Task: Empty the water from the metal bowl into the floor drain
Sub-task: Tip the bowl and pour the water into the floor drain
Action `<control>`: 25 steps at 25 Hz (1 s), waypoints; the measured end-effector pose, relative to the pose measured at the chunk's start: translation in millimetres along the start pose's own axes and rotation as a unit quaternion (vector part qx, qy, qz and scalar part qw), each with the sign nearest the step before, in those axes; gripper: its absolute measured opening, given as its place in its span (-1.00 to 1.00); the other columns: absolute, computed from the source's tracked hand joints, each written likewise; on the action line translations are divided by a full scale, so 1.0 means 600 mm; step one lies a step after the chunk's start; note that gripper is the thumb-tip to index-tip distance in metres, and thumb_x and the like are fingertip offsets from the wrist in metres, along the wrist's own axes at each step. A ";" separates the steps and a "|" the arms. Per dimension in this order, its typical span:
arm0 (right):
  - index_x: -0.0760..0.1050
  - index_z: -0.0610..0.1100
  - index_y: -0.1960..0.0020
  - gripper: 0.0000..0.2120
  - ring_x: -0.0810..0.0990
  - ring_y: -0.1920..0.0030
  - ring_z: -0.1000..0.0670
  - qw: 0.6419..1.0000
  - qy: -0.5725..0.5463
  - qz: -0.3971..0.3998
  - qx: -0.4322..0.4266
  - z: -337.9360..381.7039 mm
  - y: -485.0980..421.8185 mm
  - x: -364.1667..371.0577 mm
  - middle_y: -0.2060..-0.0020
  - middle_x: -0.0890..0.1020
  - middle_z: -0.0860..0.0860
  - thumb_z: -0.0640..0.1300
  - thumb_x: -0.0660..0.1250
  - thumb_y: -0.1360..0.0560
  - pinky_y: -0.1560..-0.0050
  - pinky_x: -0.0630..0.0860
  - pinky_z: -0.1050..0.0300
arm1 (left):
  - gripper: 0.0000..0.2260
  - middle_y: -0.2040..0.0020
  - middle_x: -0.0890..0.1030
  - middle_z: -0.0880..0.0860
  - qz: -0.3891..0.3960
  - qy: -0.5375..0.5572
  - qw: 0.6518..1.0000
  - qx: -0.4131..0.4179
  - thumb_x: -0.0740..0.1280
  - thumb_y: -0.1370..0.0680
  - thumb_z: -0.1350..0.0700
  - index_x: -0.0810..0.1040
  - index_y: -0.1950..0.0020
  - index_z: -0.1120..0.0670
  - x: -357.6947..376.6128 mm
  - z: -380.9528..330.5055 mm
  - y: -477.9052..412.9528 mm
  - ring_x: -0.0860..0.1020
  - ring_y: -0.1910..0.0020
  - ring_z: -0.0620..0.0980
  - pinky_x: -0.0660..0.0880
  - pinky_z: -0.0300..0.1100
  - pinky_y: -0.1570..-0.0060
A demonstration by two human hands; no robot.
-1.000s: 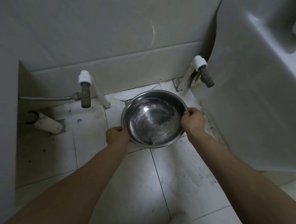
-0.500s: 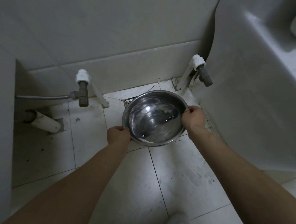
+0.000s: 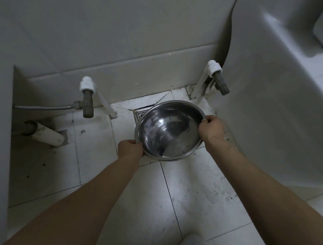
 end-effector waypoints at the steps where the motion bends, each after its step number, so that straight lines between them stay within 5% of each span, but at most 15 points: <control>1: 0.59 -0.15 -0.20 -0.75 0.57 0.00 -0.12 1.000 0.000 -0.001 -0.002 0.002 0.000 0.000 0.04 0.59 -0.06 -0.19 0.17 -0.64 -0.01 0.51 0.01 | -0.83 0.25 0.62 0.13 0.000 -0.001 1.000 0.001 0.39 -0.52 0.37 0.57 0.22 0.15 0.000 -0.001 0.001 0.66 0.19 0.14 0.66 0.05 -0.04; 15: 0.60 -0.19 -0.24 -0.72 0.60 -0.05 -0.14 1.000 -0.003 0.014 0.003 0.016 -0.001 0.002 -0.02 0.63 -0.11 -0.20 0.17 -0.66 -0.17 0.61 -0.09 | -0.74 0.28 0.60 0.12 -0.006 -0.018 1.000 0.024 0.38 -0.52 0.36 0.52 0.32 0.10 -0.004 -0.006 -0.005 0.67 0.05 0.23 0.63 0.15 -0.09; 25: 0.60 -0.18 -0.18 -0.76 0.60 -0.01 -0.11 1.000 -0.013 0.003 0.002 0.024 0.003 0.001 0.03 0.61 -0.09 -0.21 0.18 -0.65 -0.11 0.61 -0.04 | -0.82 0.23 0.61 0.12 -0.003 -0.025 1.000 0.014 0.39 -0.52 0.35 0.54 0.23 0.14 -0.005 -0.005 -0.007 0.67 0.06 0.20 0.64 0.12 -0.08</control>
Point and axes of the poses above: each hand's wrist, its own y-axis away from the middle knuckle, its own x-axis out of the palm, z = x × y, the point moved 8 cm from there along -y, towards the middle knuckle
